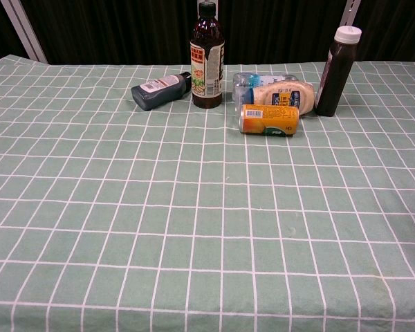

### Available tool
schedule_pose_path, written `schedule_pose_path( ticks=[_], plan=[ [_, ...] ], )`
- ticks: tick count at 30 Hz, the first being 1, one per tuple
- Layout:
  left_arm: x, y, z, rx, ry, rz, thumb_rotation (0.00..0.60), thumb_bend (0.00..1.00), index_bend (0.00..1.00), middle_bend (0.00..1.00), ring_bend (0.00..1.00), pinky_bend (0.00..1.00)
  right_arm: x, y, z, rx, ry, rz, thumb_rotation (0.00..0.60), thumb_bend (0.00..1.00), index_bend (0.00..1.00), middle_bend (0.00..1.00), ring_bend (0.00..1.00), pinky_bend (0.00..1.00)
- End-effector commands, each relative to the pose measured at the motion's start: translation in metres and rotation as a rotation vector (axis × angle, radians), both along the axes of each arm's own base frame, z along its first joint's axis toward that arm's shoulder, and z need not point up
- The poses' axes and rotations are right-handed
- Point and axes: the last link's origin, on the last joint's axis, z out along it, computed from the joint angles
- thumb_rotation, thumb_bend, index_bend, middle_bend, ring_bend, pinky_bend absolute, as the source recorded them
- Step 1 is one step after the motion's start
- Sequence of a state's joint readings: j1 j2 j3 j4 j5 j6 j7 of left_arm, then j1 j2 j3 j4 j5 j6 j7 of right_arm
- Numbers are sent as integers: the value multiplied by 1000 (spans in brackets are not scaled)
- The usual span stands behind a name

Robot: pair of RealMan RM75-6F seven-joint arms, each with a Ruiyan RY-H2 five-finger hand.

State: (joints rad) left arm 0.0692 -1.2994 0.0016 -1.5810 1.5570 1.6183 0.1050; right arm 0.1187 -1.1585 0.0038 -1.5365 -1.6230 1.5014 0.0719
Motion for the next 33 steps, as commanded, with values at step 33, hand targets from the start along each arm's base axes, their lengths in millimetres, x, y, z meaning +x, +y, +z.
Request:
schedule_pose_path(
  ticks=[33],
  plan=[
    [-9, -9, -1, 1, -10, 31, 600, 0, 250, 117, 114, 160, 80, -160, -127, 416, -159, -27, 600, 663, 0, 102, 0, 159]
  ],
)
